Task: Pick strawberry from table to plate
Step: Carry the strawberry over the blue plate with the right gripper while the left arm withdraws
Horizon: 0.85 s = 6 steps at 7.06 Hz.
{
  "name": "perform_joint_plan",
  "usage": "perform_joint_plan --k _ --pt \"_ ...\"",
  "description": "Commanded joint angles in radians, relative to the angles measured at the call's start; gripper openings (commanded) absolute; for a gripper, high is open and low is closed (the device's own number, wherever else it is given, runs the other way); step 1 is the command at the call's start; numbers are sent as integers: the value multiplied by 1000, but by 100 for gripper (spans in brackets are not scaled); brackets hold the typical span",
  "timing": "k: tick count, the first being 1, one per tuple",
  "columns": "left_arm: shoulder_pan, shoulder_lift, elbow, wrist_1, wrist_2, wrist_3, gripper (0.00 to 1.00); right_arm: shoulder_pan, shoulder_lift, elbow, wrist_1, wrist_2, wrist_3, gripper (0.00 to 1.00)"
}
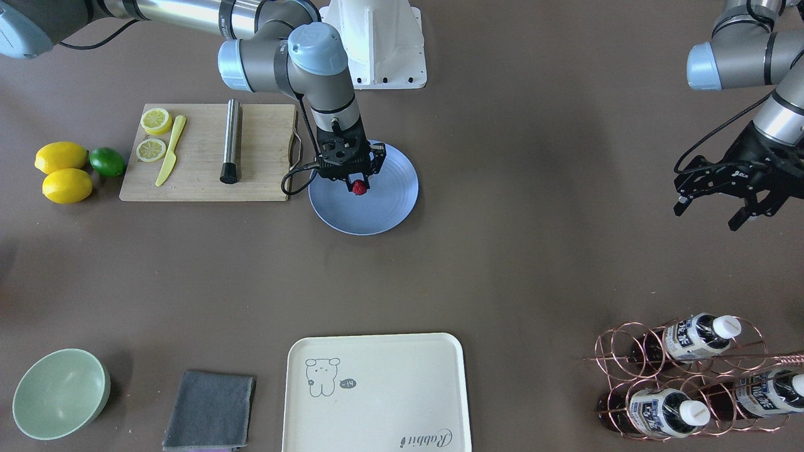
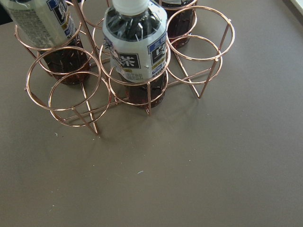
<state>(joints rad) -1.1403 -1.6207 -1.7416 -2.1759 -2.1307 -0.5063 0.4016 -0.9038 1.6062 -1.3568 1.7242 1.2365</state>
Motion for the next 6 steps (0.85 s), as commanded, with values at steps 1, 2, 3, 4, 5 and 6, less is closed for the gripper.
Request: perform_joint_plan --k 1,2,3,4,5,6 --pt "-44 -1 11 33 -32 50 98 -23 -1 -5 2 -2 3 0" --pt "-52 -1 11 33 -32 64 98 -24 0 -5 2 -2 6 66" --pt "-56 1 11 33 -34 64 98 -24 0 -3 2 -3 14 100" --pt "-59 30 5 31 -35 66 98 -20 -1 3 1 -3 35 100" --pt "-62 33 1 31 -35 66 98 -4 -1 24 -10 5 35 100" --pt "-74 35 5 31 -64 68 98 26 -16 67 -24 21 34 100"
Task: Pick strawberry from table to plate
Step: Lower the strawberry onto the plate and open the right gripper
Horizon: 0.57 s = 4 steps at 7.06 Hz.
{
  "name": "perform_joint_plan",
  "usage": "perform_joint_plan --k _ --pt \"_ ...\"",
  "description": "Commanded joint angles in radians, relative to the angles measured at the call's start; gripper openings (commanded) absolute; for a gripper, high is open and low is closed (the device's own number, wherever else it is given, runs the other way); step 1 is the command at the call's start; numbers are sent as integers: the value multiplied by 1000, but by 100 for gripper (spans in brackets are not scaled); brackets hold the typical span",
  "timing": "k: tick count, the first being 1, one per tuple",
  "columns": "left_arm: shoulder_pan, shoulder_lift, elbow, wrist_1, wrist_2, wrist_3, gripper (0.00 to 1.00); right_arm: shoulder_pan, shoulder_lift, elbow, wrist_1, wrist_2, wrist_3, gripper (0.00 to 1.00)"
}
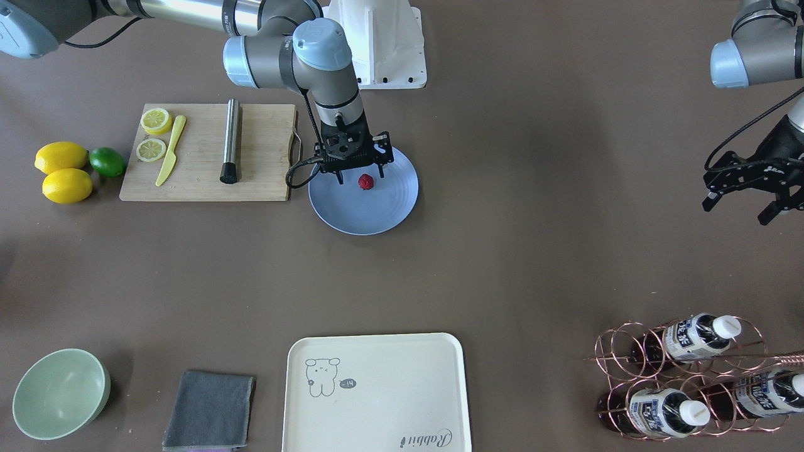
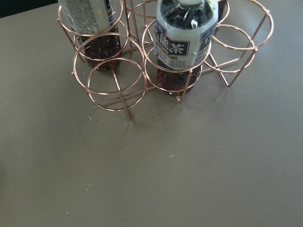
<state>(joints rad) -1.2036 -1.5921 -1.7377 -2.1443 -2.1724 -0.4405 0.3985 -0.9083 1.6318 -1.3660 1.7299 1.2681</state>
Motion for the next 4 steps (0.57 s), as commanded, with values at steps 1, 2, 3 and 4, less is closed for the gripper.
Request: perform_joint_plan --k 1,2,3,4 --pt "-54 30 4 0 -35 66 98 69 -27 104 -104 67 -6 100" --pt "-103 78 6 20 -37 241 98 124 -59 168 -169 121 -18 100" --pt "-160 90 4 132 -32 356 98 185 -104 195 -177 169 -68 100" --pt "-228 89 6 235 -27 458 98 271 -165 213 -177 239 -157 100"
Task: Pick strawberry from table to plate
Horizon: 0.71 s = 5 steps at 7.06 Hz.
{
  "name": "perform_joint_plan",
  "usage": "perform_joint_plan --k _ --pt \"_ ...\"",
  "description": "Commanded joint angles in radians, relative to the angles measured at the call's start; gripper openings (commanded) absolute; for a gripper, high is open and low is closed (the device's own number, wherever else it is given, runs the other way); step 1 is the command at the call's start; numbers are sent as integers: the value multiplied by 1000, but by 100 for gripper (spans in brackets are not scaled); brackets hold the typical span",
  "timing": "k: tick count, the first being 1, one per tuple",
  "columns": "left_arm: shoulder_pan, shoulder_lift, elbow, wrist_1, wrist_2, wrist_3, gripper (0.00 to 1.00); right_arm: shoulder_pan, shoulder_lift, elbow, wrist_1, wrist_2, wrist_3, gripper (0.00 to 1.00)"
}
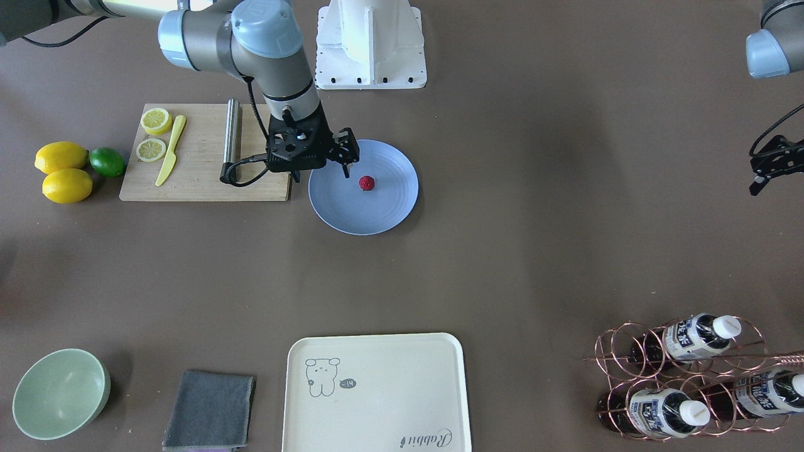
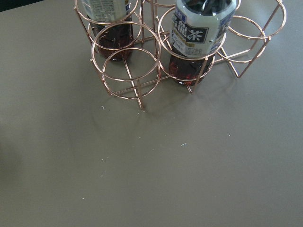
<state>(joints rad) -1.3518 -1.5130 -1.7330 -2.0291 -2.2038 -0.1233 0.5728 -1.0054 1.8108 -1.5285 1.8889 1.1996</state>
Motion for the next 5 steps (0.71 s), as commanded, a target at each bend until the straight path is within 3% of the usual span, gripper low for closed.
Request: perform_joint_plan --k 1,2,5 --pt "-155 7 3 198 4 262 98 173 -155 60 -12 129 -207 100" --pt "-205 2 3 260 3 325 98 270 -236 77 -13 183 -339 100" --pt "-210 -7 16 268 7 326 98 641 -491 73 -13 324 -619 100"
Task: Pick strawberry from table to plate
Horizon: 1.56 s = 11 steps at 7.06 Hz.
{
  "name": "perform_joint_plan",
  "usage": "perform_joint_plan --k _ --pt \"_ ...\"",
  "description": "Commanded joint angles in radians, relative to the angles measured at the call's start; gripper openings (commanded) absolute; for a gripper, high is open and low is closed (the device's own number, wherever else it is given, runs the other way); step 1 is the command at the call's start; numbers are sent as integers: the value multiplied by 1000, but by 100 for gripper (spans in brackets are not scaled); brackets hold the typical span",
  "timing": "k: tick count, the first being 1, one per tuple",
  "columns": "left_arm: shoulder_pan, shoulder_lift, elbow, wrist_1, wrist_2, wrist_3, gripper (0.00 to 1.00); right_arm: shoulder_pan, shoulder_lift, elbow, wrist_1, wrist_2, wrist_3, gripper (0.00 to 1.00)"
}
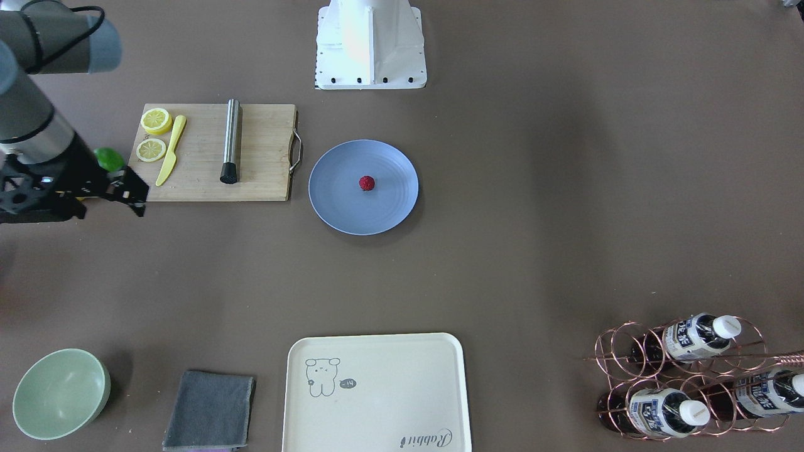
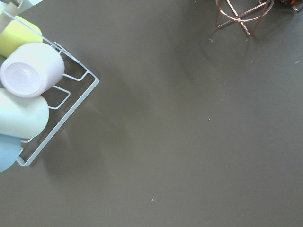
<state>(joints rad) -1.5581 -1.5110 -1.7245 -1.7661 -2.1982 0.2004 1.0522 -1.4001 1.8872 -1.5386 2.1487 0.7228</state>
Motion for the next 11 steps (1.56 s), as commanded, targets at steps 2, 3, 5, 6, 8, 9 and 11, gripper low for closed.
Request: perform_joint_plan --k 2,3,5,6,8,9,11 --pt "-1 -15 29 4 -8 -2 98 364 -122 -144 0 180 -474 100" --pt "4 -20 39 -1 -8 -2 98 426 -120 -216 1 184 -588 100" --pt "6 -21 46 -9 -9 2 98 457 -142 -224 -6 189 -657 100" --pt "6 -23 43 -9 -9 2 98 486 -158 -227 -6 198 -657 100" --pt "4 -21 46 -7 -9 2 98 511 -183 -230 -5 201 -657 100" --pt "4 -21 42 -9 -11 2 98 512 -185 -232 -3 200 -658 100" --pt "4 -21 51 -9 -9 1 98 520 -181 -255 -2 211 -657 100"
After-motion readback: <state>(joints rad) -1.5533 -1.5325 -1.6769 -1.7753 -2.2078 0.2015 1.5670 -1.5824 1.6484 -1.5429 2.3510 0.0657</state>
